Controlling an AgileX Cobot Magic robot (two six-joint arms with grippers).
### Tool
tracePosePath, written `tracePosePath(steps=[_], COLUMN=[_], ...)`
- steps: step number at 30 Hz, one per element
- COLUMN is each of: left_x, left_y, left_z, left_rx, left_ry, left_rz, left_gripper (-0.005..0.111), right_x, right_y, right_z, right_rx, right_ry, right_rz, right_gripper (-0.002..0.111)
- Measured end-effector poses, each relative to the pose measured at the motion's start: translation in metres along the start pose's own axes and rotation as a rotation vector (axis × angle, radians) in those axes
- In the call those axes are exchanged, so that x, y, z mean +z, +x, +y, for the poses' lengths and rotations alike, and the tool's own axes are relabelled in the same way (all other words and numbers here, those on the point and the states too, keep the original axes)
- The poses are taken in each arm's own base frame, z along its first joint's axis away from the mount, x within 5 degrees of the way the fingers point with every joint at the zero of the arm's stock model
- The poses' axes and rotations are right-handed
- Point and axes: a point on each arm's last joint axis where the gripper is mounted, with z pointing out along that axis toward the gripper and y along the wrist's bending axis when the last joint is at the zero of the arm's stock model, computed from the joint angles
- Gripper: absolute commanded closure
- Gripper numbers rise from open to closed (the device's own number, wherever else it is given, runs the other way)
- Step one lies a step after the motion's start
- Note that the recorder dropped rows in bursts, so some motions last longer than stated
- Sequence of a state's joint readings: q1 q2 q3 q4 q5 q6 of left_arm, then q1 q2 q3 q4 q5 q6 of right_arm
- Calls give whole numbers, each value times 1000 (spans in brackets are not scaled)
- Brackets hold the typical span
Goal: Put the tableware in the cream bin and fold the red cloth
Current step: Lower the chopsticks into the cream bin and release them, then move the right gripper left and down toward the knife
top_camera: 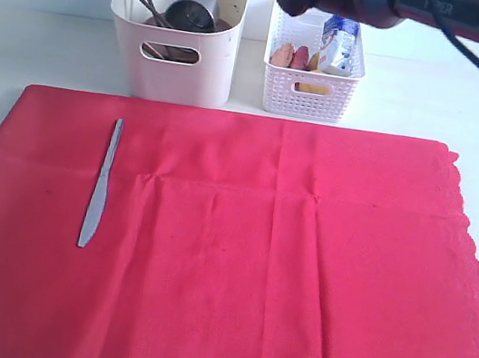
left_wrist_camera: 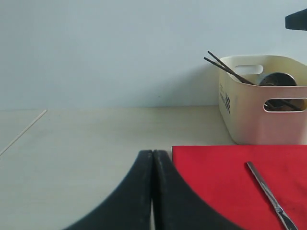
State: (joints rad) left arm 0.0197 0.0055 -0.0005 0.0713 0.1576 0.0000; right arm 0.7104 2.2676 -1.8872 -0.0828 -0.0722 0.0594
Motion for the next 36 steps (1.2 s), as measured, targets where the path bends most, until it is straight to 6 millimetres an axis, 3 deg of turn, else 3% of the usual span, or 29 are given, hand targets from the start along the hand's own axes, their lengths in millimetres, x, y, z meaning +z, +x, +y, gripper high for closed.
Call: tracePosePath(steps=[8, 13, 18, 22, 29, 36], left_x=[0, 0, 0, 0, 0, 0], left_y=[0, 0, 0, 0, 0, 0], left_z=[0, 0, 0, 0, 0, 0], left_rx=[0, 0, 0, 0, 0, 0], left_ry=[0, 0, 0, 0, 0, 0], left_rz=[0, 0, 0, 0, 0, 0], left_gripper=[107, 107, 107, 107, 107, 107], right_x=[-36, -53, -62, -66, -75, -74], right_y=[-38, -46, -41, -35, -27, -2], right_z=[-3, -2, 12, 39, 75, 82], right_rx=[16, 42, -70, -126, -149, 21], right_ry=[18, 16, -30, -91, -168, -173], right_rz=[157, 276, 409, 476, 573, 753], right_gripper=[52, 72, 96, 108, 108, 108])
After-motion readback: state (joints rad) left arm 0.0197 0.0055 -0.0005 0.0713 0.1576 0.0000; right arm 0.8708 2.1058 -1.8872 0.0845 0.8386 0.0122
